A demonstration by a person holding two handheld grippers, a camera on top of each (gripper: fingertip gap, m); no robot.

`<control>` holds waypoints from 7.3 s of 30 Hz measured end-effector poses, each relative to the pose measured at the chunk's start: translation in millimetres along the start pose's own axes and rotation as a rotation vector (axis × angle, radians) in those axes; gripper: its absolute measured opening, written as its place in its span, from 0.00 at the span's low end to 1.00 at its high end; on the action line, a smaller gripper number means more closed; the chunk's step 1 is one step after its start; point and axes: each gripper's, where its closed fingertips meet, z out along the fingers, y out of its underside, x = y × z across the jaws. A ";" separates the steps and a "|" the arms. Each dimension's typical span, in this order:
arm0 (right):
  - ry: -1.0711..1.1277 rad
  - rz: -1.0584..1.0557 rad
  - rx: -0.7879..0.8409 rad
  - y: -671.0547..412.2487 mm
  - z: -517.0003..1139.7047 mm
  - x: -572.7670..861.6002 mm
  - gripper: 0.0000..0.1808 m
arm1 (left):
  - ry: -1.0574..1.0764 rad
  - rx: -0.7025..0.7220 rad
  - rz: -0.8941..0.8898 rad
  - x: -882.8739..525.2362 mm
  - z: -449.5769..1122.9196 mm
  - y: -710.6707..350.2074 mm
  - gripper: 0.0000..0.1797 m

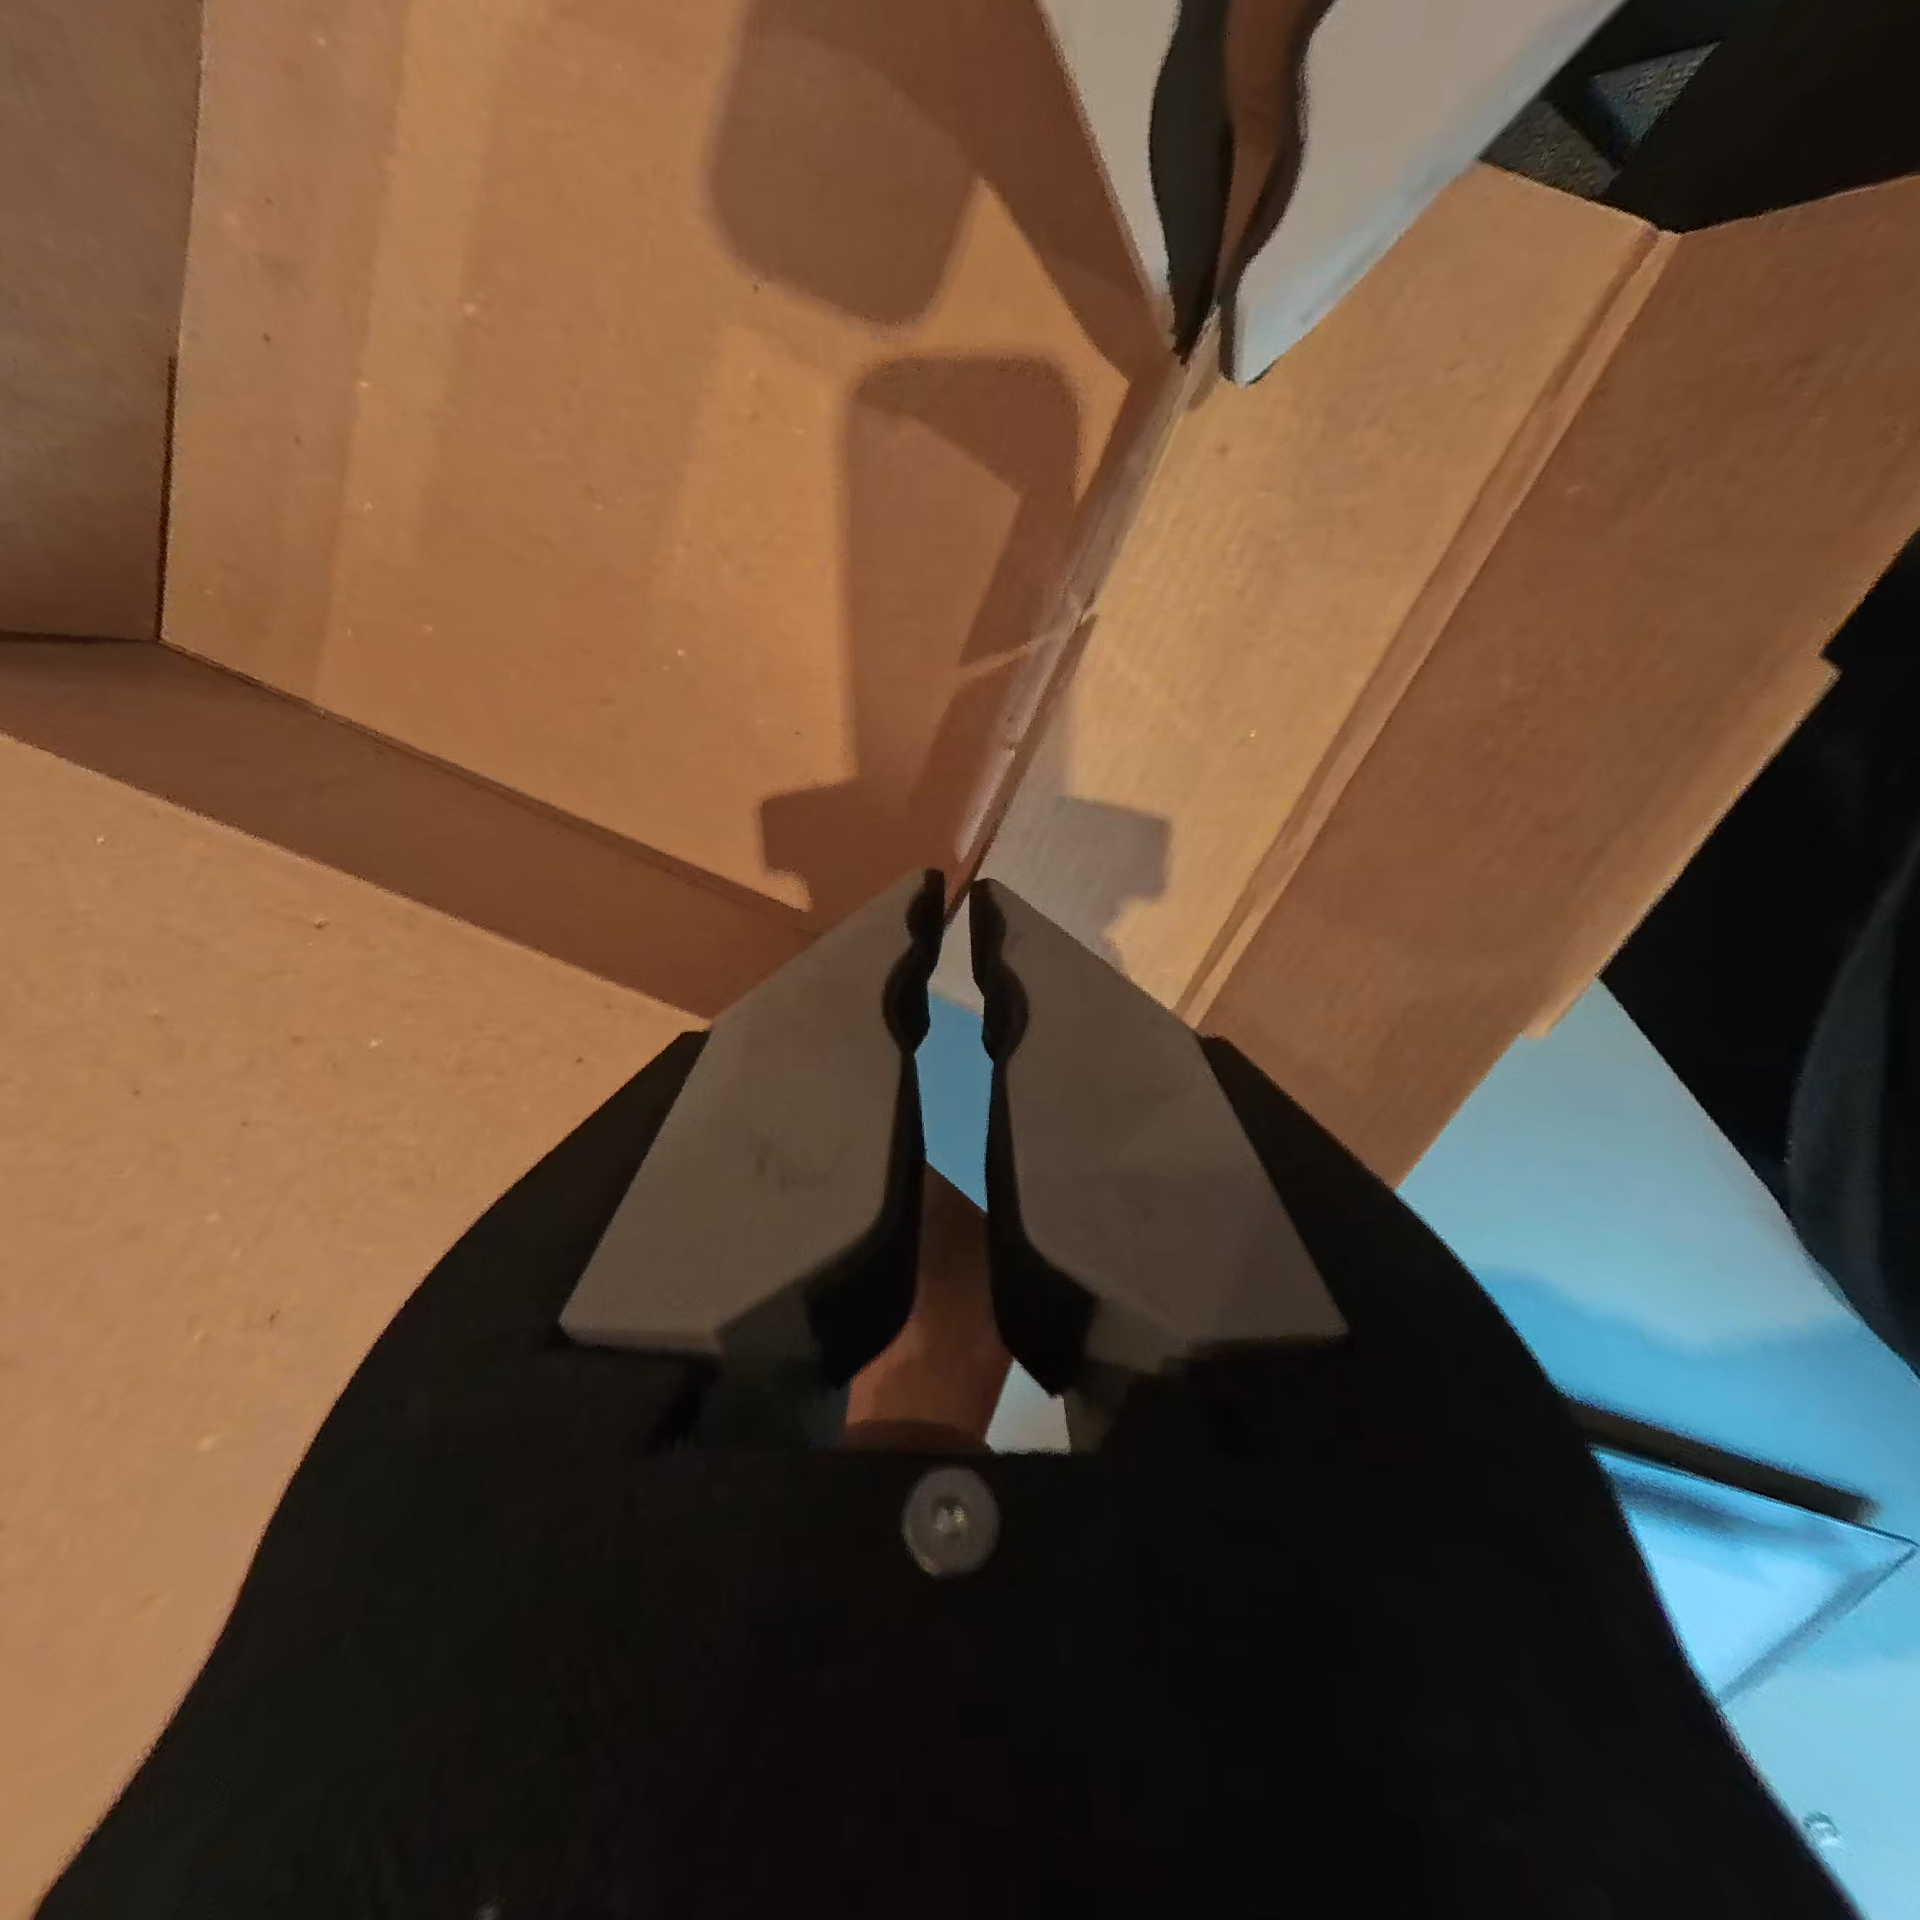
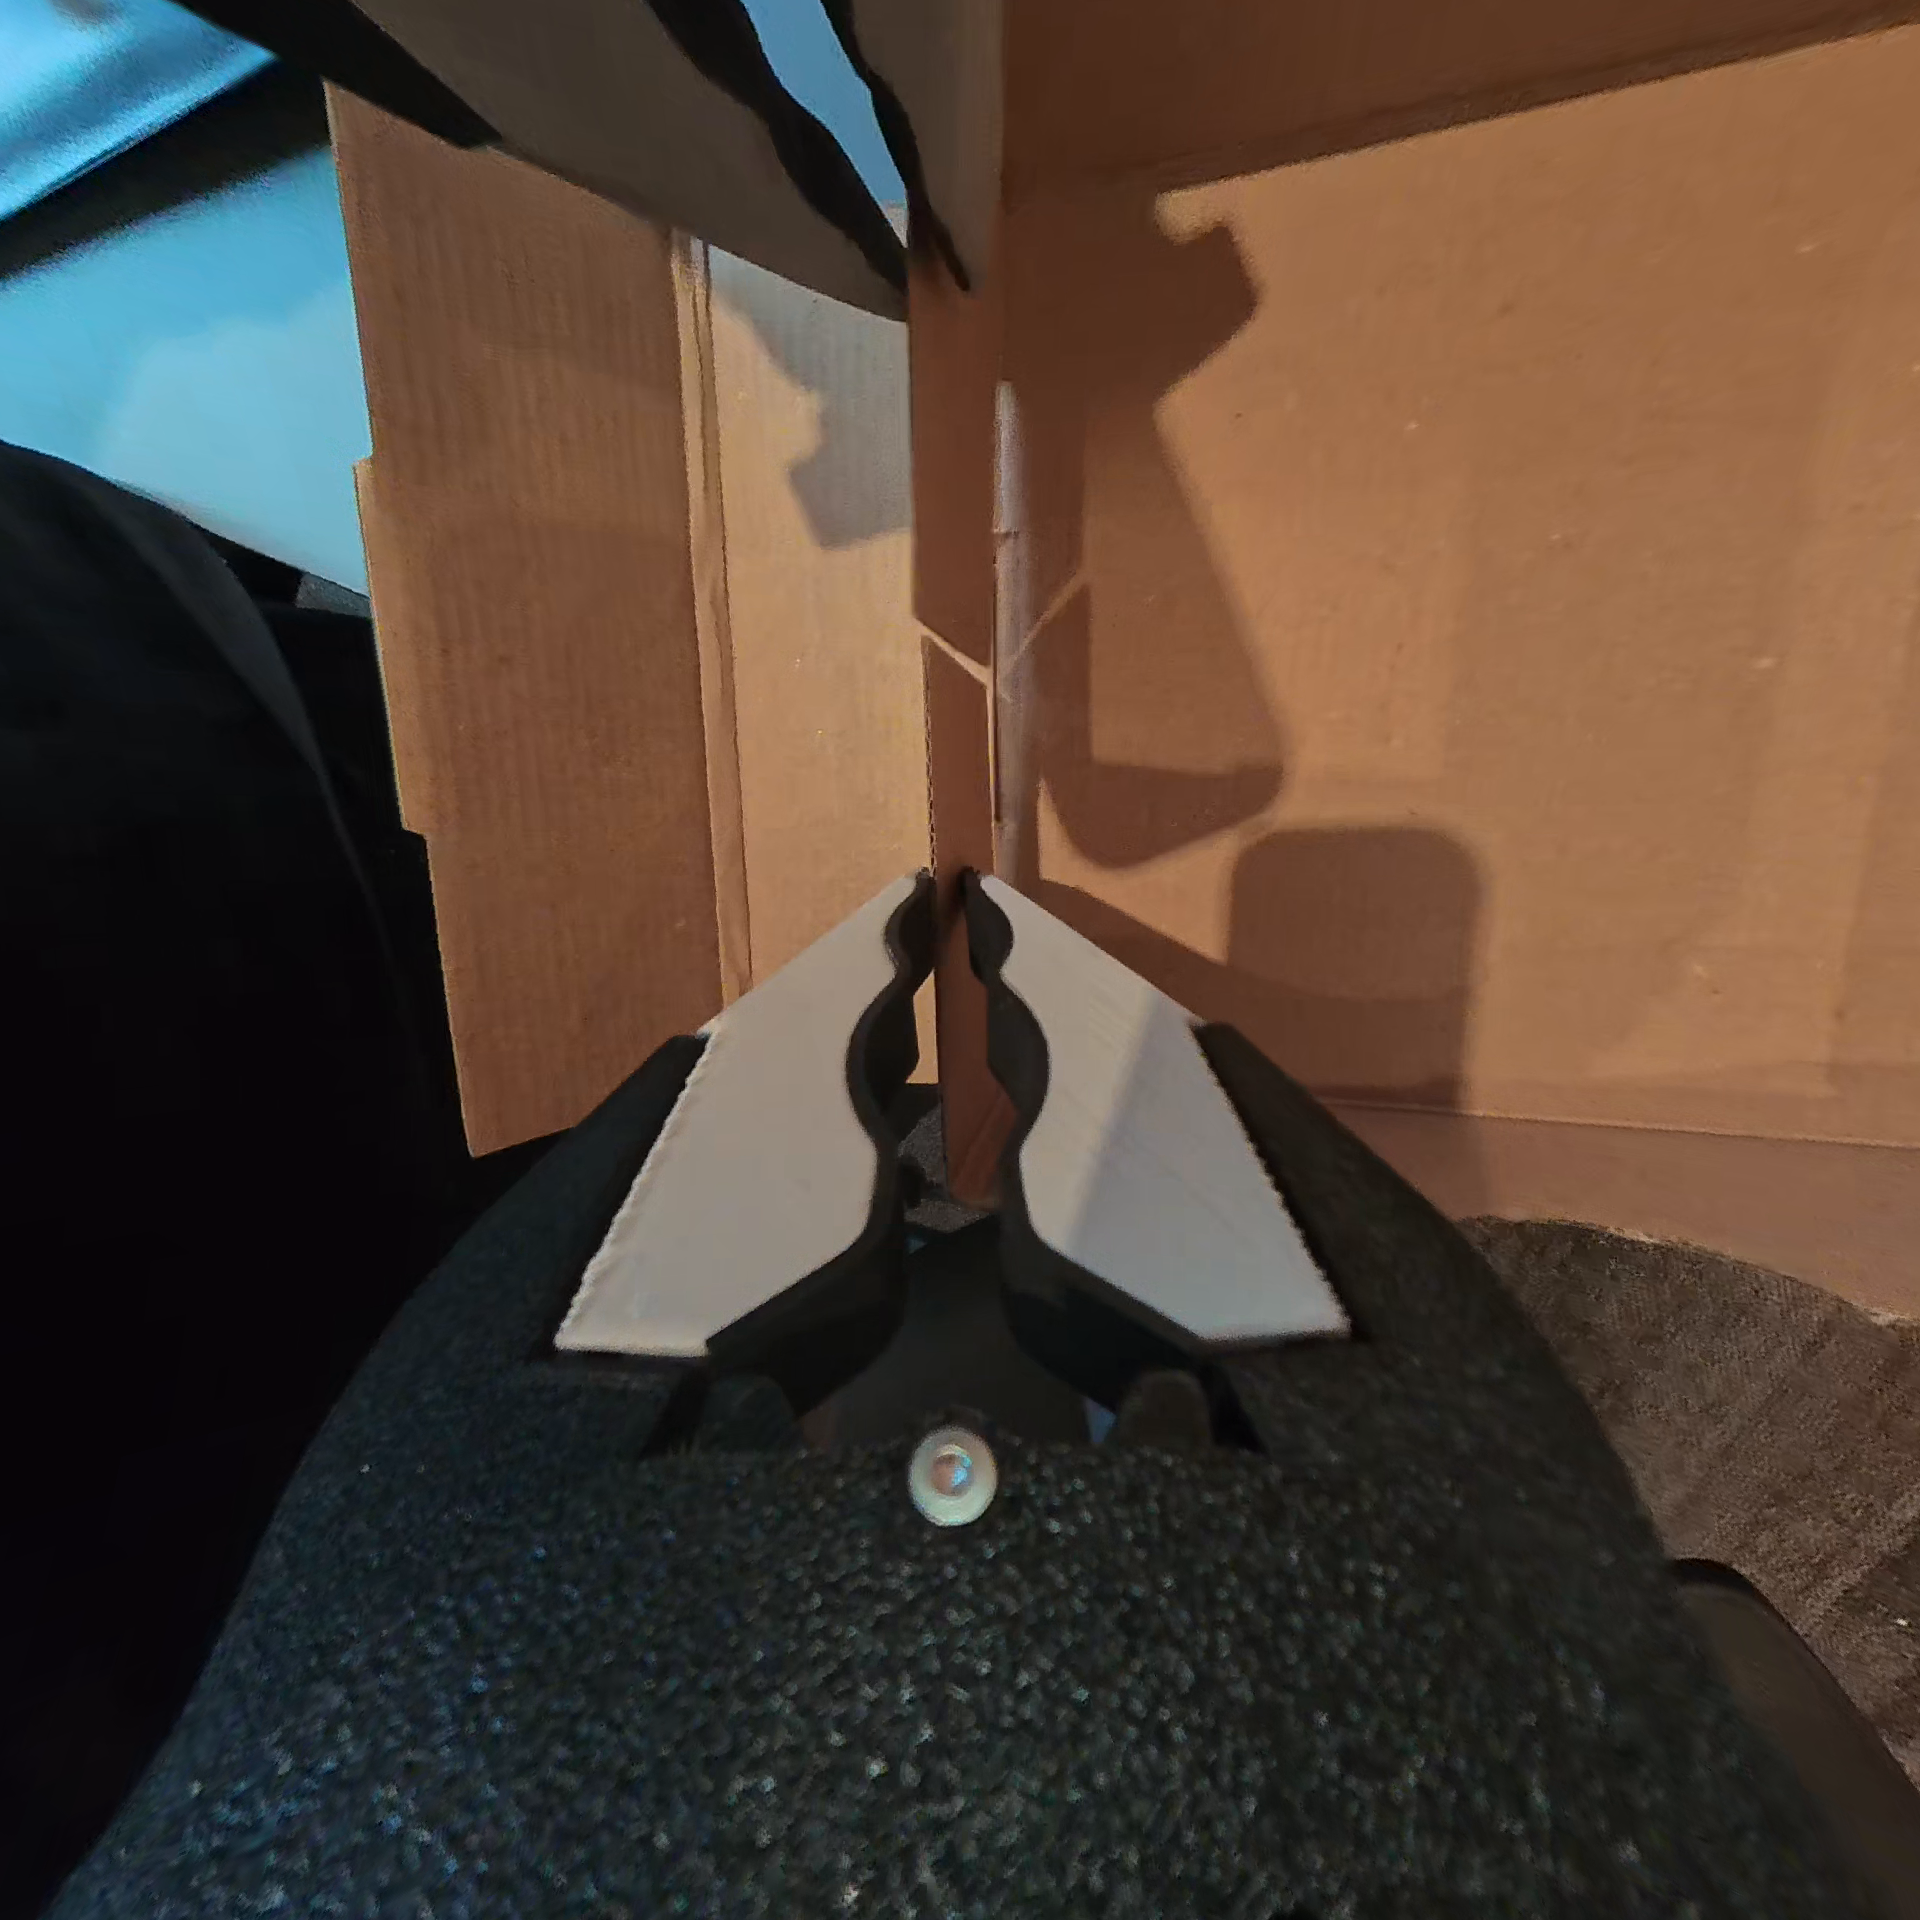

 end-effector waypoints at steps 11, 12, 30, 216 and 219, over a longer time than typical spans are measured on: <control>-0.012 0.057 0.064 -3.7 -3.0 4.9 0.02 | 0.026 0.062 -0.099 -3.2 2.6 -2.9 0.02; -0.011 0.061 0.069 -3.8 -3.3 5.2 0.02 | 0.028 0.064 -0.102 -3.1 2.6 -3.1 0.02; 0.050 0.080 0.090 -12.1 11.3 7.0 0.02 | -0.021 0.056 -0.057 -4.5 5.6 -15.0 0.02; 0.152 -0.432 0.202 17.1 -58.8 4.1 0.24 | 0.456 0.155 -0.487 78.9 -43.1 -17.2 0.02; 0.115 -0.486 0.196 20.5 -69.4 -6.7 0.25 | 0.476 0.137 -0.489 78.4 -41.7 -12.5 0.02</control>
